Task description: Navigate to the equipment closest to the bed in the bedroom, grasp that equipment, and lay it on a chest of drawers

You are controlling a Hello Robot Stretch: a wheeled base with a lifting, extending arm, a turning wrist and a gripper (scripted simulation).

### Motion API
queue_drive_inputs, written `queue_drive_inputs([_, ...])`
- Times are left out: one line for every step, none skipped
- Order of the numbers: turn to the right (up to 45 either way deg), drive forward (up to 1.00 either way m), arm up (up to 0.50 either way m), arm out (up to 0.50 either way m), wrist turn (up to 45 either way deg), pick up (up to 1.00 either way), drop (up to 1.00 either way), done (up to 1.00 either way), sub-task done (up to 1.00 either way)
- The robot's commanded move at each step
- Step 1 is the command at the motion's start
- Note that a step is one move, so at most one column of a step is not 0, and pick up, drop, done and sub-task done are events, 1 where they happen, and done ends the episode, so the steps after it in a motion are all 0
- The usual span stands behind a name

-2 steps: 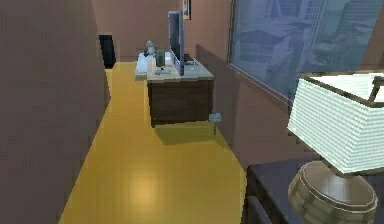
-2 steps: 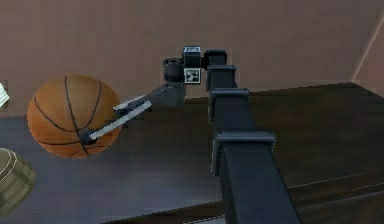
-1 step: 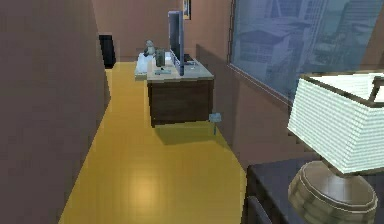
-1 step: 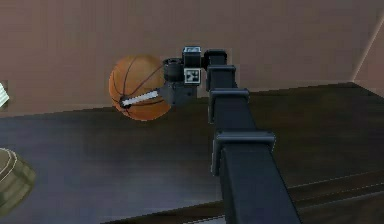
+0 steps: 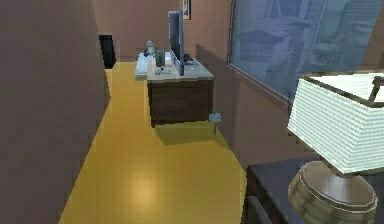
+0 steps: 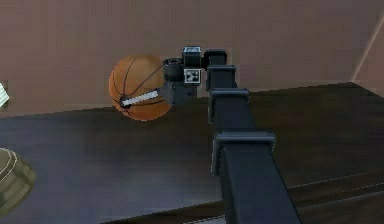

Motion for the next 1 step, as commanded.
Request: queue_drive_inputs([0.0,0.00,0.00,0.00,45.0,0.00,0.00,0.00,0.00])
